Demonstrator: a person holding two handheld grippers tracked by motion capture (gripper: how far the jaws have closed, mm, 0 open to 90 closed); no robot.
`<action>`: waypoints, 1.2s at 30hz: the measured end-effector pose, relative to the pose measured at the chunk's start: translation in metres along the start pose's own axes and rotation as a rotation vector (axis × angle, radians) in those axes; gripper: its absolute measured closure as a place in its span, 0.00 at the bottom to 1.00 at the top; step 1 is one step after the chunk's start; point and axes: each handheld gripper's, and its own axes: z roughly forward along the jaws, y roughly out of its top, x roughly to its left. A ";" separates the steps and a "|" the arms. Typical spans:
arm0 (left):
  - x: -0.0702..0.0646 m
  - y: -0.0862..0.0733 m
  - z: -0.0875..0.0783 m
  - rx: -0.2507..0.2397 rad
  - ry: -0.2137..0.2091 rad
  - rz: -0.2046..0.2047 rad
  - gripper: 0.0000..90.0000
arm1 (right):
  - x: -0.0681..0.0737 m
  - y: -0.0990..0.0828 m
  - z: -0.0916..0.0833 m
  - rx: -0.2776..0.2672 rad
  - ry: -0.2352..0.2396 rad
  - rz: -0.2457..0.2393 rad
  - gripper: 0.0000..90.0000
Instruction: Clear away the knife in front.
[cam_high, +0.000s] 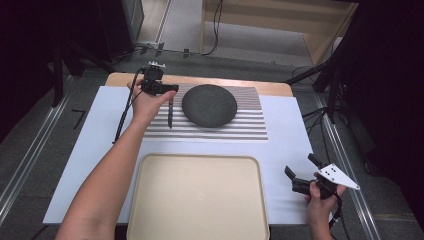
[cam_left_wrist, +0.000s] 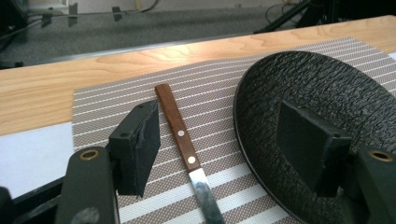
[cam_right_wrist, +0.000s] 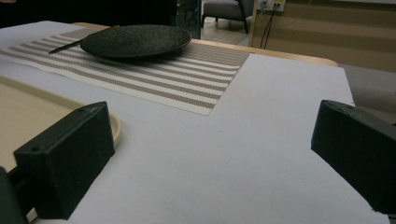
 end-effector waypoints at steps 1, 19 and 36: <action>-0.001 0.001 0.002 0.006 -0.003 -0.005 0.36 | 0.000 0.000 0.000 0.000 0.000 0.001 0.00; 0.007 0.010 0.042 0.170 0.037 -0.125 0.52 | -0.001 0.000 0.000 -0.006 0.000 0.014 0.00; 0.013 -0.004 0.070 0.306 0.088 -0.169 0.70 | -0.002 0.000 0.000 -0.007 -0.003 0.020 0.00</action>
